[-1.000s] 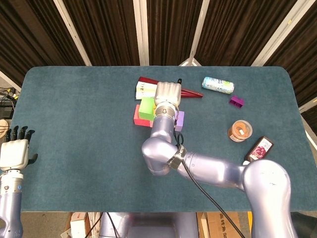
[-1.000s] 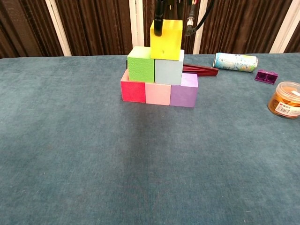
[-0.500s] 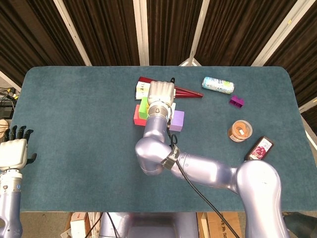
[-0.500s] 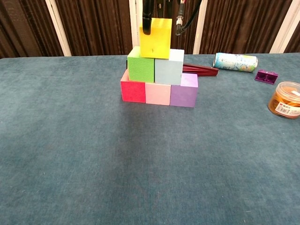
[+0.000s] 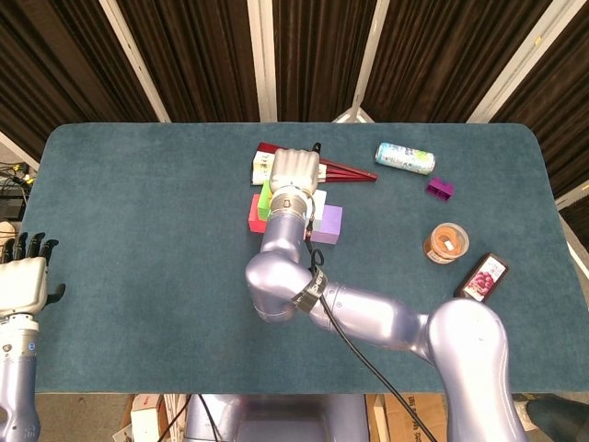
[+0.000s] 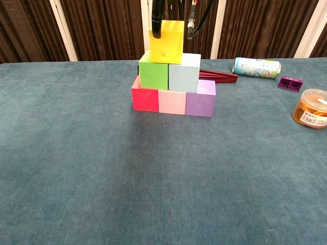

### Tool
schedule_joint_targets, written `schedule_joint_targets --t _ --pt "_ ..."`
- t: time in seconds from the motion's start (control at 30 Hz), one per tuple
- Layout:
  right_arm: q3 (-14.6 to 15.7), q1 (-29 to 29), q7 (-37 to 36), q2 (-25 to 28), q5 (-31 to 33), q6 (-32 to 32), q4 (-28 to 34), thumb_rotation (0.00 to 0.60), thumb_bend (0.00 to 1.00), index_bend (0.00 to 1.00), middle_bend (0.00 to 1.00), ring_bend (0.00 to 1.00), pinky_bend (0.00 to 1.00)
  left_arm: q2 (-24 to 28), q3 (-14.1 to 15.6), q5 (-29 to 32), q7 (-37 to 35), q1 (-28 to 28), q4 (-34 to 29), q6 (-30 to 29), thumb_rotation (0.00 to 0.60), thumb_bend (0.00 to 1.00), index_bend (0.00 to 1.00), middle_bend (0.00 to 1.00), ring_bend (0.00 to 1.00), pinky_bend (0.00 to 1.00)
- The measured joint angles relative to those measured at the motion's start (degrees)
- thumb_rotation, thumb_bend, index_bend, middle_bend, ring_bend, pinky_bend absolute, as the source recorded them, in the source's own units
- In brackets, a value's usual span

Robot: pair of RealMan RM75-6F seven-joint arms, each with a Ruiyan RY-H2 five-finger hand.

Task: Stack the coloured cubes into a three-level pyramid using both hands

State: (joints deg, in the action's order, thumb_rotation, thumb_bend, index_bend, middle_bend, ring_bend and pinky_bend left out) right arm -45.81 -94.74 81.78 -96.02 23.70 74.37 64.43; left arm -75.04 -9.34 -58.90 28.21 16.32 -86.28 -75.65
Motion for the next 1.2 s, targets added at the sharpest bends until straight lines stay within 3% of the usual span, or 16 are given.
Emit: schedule_joint_targets --t 1.2 --pt "-3.61 2.55 2.36 -0.85 -2.42 1.95 1.13 0.6 0.35 0.4 0.39 0.23 0.0 -0.25 0.08 0.54 0.66 0.21 -0.01 -0.28 0.6 0.33 0.2 0.08 0.0 0.0"
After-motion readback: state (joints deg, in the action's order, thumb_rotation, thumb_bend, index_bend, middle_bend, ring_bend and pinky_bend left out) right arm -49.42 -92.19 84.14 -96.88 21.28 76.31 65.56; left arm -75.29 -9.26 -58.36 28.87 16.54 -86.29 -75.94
